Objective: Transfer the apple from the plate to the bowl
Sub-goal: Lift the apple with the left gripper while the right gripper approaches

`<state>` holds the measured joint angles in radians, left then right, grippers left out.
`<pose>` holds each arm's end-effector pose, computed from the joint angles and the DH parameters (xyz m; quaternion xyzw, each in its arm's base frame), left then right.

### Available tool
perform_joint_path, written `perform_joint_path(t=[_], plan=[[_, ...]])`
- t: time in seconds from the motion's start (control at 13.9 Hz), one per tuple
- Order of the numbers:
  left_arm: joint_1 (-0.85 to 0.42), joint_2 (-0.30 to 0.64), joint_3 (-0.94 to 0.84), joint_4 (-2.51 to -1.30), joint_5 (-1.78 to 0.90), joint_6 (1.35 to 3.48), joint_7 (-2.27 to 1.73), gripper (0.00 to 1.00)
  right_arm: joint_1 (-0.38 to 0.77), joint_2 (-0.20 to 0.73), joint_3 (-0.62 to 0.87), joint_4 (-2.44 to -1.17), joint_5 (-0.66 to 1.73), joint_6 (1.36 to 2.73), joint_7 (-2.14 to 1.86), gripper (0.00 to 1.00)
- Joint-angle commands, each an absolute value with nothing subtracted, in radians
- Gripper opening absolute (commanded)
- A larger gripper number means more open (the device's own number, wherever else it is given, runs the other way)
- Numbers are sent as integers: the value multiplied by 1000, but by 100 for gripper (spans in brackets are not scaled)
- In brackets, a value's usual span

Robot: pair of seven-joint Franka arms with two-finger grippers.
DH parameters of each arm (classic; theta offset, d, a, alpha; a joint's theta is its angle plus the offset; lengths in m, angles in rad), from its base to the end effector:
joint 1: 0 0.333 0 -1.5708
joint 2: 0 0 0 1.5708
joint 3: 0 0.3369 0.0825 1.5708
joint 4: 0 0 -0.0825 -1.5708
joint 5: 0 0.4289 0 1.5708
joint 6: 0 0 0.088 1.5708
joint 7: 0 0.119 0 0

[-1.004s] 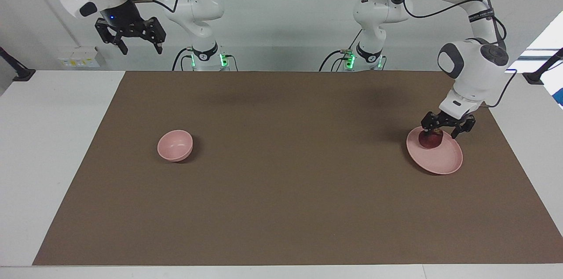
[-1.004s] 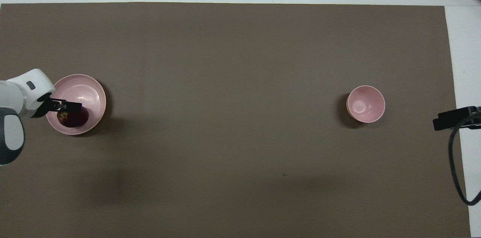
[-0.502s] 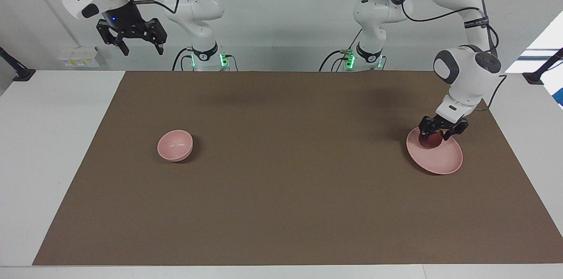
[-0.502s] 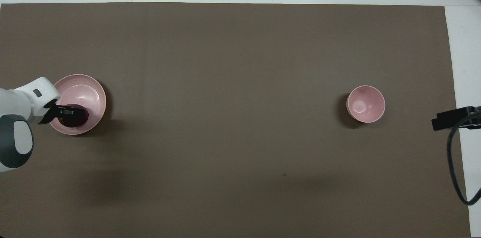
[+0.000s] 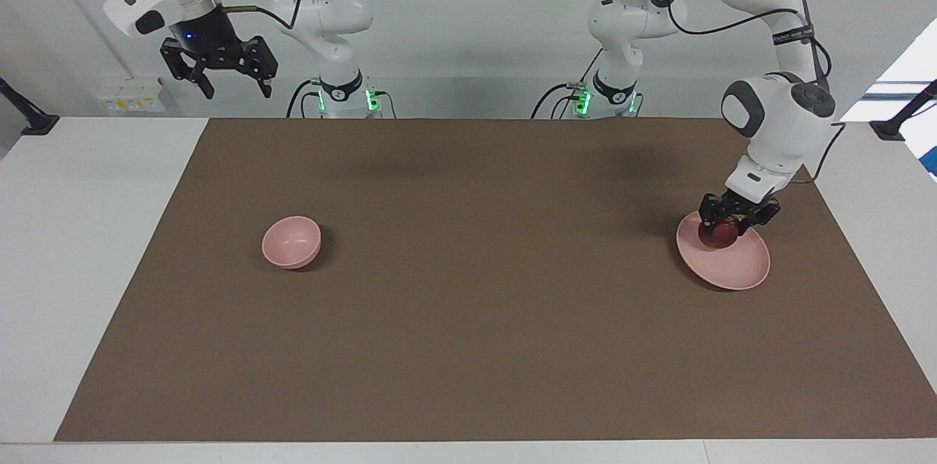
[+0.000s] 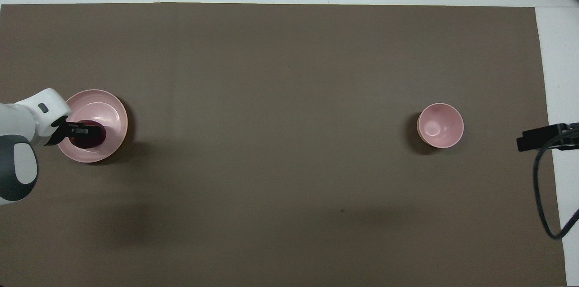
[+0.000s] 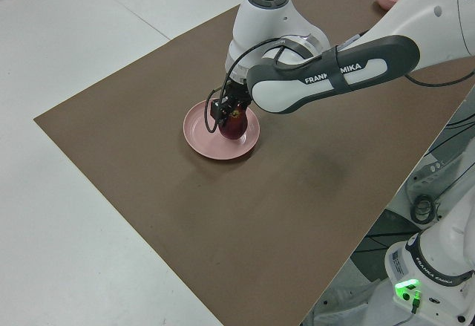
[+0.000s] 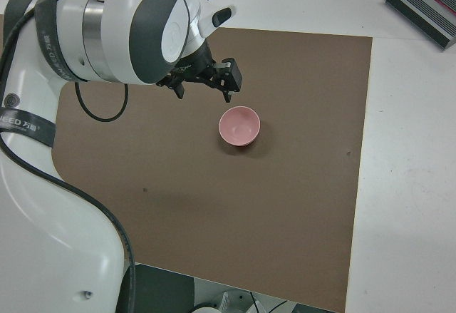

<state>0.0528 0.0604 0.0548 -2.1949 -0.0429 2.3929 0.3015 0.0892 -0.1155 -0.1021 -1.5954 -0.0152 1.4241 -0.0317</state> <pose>0.5873 0.0626 0.3513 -0.9941 0.0821 -0.0702 0.0003 0.5441 -0.0126 0.6742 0.9996 0.0090 -0.0282 0.0011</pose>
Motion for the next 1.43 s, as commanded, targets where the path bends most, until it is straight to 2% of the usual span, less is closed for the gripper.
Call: perform_joint_path(t=[0.0,0.22,0.43,0.86,1.15,1.36], plan=[[8,-21,54,-2151,-64,2257,275,0,87,-141,-101,-1629,-8,1450,-25,100],[-73,-41,51,-2079,-208,2090,258,0,77,-140,-101,-1640,0,1445,-12,100],[-196,-41,43,-2071,-264,2080,100,0,71,-141,-107,-1693,73,1454,49,100],[-431,-37,37,-2042,-391,2111,-178,0,81,-114,-107,-1905,250,1684,211,100],[-494,-34,25,-2037,-583,2193,-212,0,100,-26,-104,-1921,406,1718,415,100],[-497,-32,-35,-2039,-692,2296,-213,0,101,-5,-104,-1922,515,1718,589,100]])
